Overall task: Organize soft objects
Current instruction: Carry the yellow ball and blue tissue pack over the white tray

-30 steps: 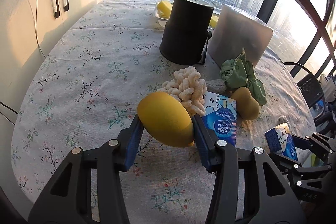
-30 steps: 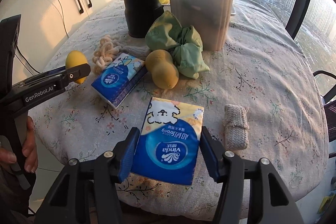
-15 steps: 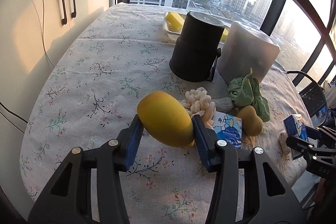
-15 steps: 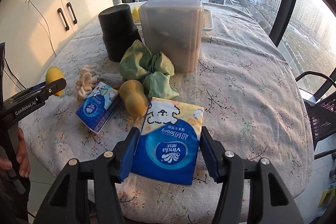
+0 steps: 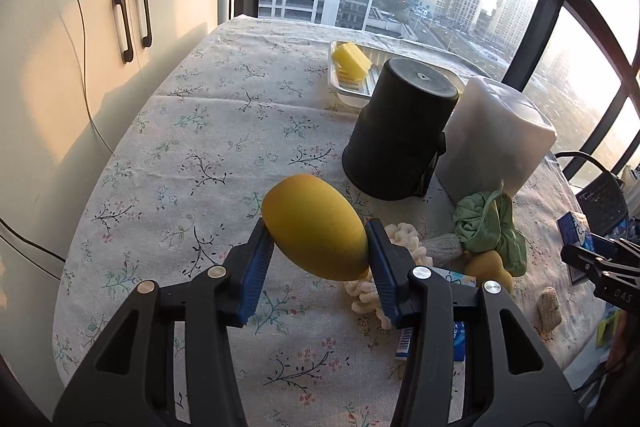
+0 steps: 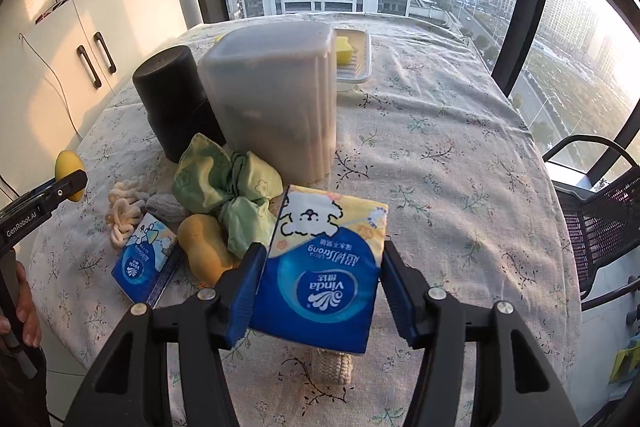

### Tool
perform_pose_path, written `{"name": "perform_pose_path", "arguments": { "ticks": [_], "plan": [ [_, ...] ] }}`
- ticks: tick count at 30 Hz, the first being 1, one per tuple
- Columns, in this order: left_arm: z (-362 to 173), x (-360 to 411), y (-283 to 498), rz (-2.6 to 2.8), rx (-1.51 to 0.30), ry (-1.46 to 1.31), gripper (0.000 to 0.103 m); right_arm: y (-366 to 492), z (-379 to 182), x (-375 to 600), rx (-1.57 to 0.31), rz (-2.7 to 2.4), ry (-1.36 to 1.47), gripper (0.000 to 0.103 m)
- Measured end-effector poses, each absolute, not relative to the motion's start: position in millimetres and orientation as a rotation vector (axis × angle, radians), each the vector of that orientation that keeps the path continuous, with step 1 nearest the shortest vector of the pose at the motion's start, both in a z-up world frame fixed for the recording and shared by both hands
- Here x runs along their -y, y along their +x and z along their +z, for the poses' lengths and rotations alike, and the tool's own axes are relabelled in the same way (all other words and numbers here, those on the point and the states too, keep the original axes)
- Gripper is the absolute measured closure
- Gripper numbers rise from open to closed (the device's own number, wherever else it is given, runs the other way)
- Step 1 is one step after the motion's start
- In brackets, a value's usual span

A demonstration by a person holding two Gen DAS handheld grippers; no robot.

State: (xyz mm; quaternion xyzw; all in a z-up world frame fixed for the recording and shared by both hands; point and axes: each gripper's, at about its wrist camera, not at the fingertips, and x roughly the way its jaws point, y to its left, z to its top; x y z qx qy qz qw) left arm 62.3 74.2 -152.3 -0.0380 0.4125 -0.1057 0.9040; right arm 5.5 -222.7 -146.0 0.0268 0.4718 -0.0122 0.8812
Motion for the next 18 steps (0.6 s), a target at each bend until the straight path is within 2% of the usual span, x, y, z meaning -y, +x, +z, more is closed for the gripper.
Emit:
{"name": "perform_pose_path", "arguments": {
  "ticks": [18],
  "plan": [
    [-152, -84, 161, -0.118, -0.862, -0.044, 0.059, 94, -149, 282, -1.004, -0.135, 0.045, 0.043]
  ]
}}
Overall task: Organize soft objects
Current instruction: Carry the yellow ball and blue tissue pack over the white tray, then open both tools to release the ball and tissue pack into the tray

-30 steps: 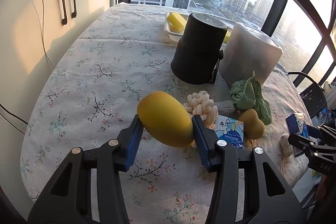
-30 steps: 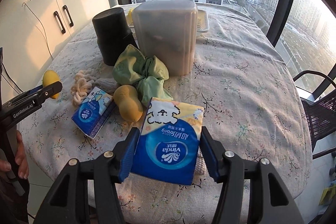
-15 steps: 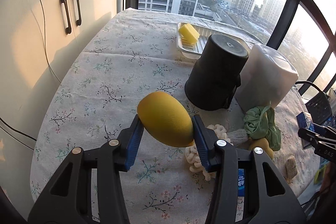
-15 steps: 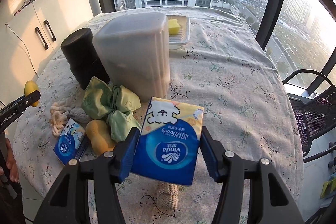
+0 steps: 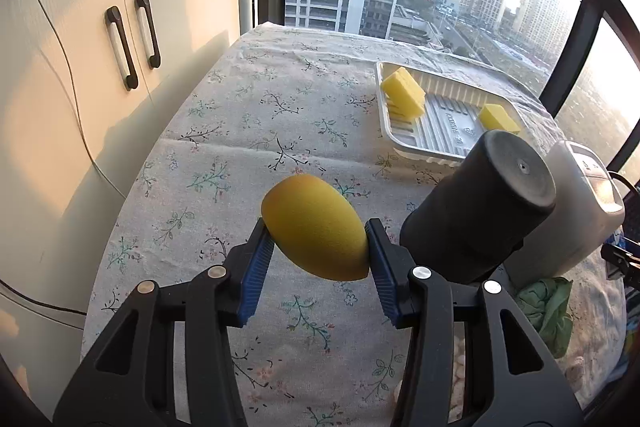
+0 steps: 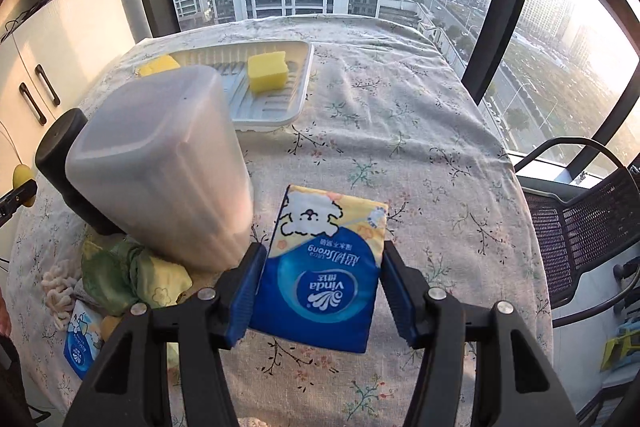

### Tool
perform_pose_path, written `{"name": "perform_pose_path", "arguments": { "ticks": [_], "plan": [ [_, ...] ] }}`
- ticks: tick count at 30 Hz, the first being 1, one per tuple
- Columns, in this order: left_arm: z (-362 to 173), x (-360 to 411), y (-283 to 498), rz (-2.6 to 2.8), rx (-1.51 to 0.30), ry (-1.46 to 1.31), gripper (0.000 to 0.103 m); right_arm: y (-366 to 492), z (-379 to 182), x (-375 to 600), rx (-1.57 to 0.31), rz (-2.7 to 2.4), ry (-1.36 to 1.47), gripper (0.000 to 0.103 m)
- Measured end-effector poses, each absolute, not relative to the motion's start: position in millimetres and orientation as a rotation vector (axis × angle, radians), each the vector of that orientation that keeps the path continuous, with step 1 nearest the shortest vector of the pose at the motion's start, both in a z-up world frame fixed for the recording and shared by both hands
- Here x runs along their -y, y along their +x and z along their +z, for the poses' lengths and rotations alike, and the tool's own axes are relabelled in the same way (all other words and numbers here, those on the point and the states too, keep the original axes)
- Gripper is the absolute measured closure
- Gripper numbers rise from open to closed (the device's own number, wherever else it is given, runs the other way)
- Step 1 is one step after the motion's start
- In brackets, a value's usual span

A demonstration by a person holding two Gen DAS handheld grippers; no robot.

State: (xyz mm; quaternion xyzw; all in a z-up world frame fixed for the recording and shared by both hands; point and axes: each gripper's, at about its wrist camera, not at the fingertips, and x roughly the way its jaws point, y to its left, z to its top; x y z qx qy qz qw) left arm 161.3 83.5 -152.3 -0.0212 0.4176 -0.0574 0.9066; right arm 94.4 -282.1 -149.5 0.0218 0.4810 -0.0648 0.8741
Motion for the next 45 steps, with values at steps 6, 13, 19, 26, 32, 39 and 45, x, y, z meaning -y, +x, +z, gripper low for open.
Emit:
{"name": "perform_pose_path", "arguments": {
  "ticks": [6, 13, 19, 26, 32, 39, 45],
  "plan": [
    [-153, -78, 198, -0.108, -0.852, -0.010, 0.059, 128, -150, 292, -1.001, -0.143, 0.027, 0.043],
    [-149, -67, 244, -0.128, -0.826, 0.039, 0.059, 173, -146, 295, -0.982, -0.132, -0.024, 0.043],
    [-147, -46, 288, -0.218, -0.842, 0.049, 0.059, 222, -140, 300, -0.965, -0.081, -0.015, 0.043],
    [-156, -12, 322, -0.406, -0.901, 0.024, 0.059, 276, -142, 291, -0.986, 0.028, 0.016, 0.043],
    [-177, 2, 340, -0.498, -1.000, -0.026, 0.059, 307, -153, 278, -1.019, 0.088, -0.003, 0.043],
    [-184, 5, 339, -0.487, -0.995, 0.023, 0.058, 326, -172, 266, -1.072, 0.115, -0.025, 0.043],
    [-185, 18, 333, -0.455, -0.981, 0.142, 0.056, 328, -181, 260, -1.092, 0.123, -0.036, 0.043]
  ]
}}
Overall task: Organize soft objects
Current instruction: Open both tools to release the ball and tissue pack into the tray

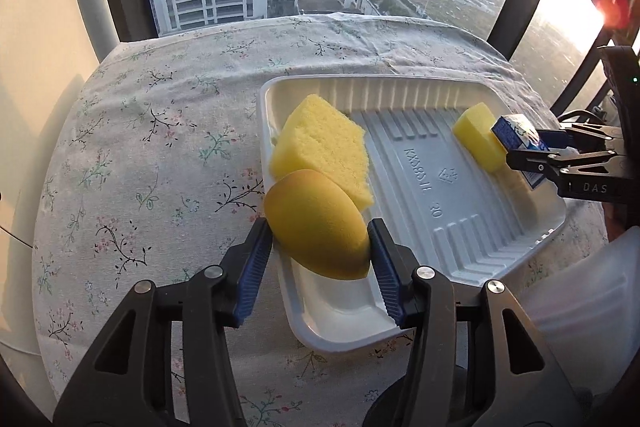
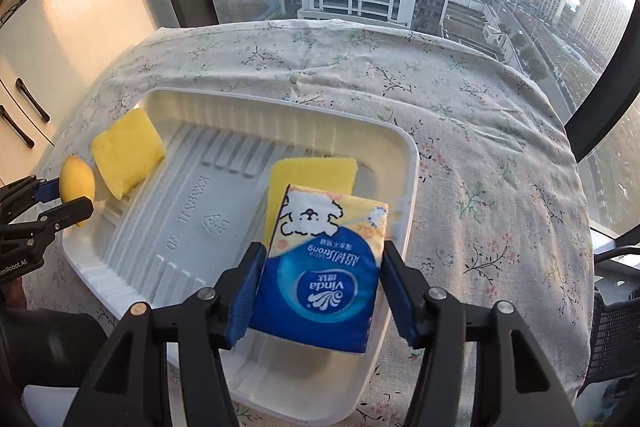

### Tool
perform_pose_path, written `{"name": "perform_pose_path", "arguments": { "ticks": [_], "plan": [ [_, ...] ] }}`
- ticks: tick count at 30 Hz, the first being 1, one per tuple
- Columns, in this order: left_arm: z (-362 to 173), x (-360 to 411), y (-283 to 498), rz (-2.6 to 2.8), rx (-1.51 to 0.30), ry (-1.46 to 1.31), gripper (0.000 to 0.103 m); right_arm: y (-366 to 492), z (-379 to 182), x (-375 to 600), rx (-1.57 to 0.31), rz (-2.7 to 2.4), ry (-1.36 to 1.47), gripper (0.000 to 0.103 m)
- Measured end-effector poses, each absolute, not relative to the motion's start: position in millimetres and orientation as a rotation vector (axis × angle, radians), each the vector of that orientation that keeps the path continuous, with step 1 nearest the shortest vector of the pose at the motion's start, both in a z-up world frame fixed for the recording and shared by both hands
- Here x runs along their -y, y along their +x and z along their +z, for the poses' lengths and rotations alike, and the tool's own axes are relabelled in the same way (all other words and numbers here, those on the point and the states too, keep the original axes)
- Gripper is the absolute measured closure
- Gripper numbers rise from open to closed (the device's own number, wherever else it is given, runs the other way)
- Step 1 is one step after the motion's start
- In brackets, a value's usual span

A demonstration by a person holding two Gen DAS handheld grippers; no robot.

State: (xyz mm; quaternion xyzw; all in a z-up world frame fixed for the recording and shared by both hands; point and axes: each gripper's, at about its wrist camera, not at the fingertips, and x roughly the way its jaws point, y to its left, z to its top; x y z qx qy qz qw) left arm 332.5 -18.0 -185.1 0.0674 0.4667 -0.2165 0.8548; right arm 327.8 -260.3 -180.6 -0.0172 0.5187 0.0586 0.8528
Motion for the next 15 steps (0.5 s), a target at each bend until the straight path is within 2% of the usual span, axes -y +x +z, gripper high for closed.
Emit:
{"name": "perform_pose_path", "arguments": {
  "ticks": [4, 15],
  "plan": [
    [-183, 25, 330, -0.452, -0.979, 0.187, 0.050, 328, -180, 258, -1.108, 0.132, -0.058, 0.042],
    [-166, 21, 325, -0.459, -0.946, 0.154, 0.050, 315, -156, 259, -1.060, 0.143, -0.081, 0.037]
  ]
}}
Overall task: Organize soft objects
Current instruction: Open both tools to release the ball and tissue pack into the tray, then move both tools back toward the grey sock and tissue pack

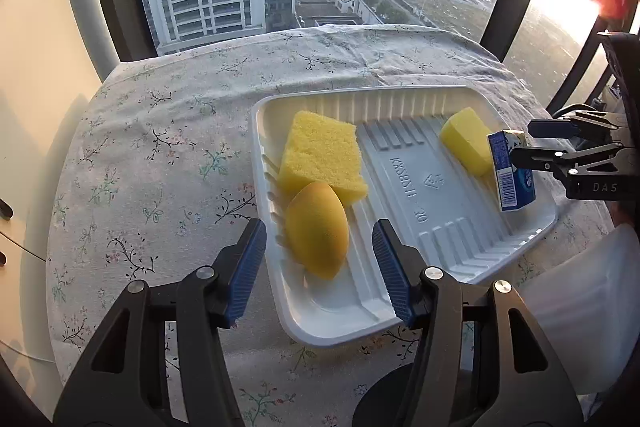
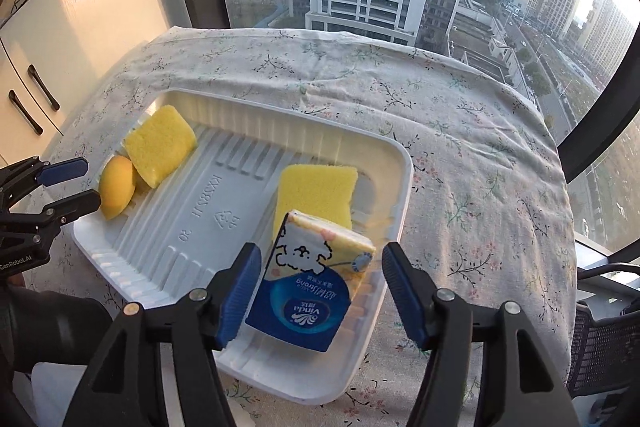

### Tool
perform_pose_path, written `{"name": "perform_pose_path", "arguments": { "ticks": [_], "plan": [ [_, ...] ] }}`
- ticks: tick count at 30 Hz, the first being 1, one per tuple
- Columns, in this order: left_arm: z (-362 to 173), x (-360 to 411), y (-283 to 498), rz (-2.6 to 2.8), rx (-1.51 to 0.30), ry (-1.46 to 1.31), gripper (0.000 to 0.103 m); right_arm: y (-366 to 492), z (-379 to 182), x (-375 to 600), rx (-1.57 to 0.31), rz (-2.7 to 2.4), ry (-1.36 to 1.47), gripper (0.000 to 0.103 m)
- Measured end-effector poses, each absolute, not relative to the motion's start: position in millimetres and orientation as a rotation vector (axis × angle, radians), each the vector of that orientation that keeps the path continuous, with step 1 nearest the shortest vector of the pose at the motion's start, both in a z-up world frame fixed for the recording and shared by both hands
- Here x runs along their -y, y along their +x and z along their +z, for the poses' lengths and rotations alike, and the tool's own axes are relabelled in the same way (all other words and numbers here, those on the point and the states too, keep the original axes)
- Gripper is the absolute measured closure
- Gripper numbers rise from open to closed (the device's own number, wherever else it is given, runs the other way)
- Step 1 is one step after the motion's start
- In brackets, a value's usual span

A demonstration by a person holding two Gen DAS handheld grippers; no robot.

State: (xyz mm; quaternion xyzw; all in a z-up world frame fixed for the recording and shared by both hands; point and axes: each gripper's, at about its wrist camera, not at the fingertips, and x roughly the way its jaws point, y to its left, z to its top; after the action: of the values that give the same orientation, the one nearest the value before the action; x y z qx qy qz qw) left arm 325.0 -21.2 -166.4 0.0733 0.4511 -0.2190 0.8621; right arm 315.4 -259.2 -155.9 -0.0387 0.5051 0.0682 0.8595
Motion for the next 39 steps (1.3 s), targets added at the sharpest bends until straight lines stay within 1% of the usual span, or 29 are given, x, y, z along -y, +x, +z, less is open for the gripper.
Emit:
{"name": "perform_pose_path", "arguments": {
  "ticks": [9, 15, 20, 39],
  "plan": [
    [-155, -4, 322, -0.373, -0.924, 0.104, 0.050, 299, -140, 272, -1.041, 0.090, -0.060, 0.037],
    [-149, -29, 309, -0.311, -0.912, 0.071, 0.050, 277, -142, 291, -1.061, 0.035, -0.022, 0.037],
    [-154, -50, 293, -0.240, -0.910, 0.092, 0.050, 251, -147, 308, -1.077, -0.024, -0.007, 0.037],
    [-181, -117, 192, -0.150, -0.965, -0.018, 0.050, 120, -177, 327, -1.145, -0.100, 0.116, 0.037]
  ]
}}
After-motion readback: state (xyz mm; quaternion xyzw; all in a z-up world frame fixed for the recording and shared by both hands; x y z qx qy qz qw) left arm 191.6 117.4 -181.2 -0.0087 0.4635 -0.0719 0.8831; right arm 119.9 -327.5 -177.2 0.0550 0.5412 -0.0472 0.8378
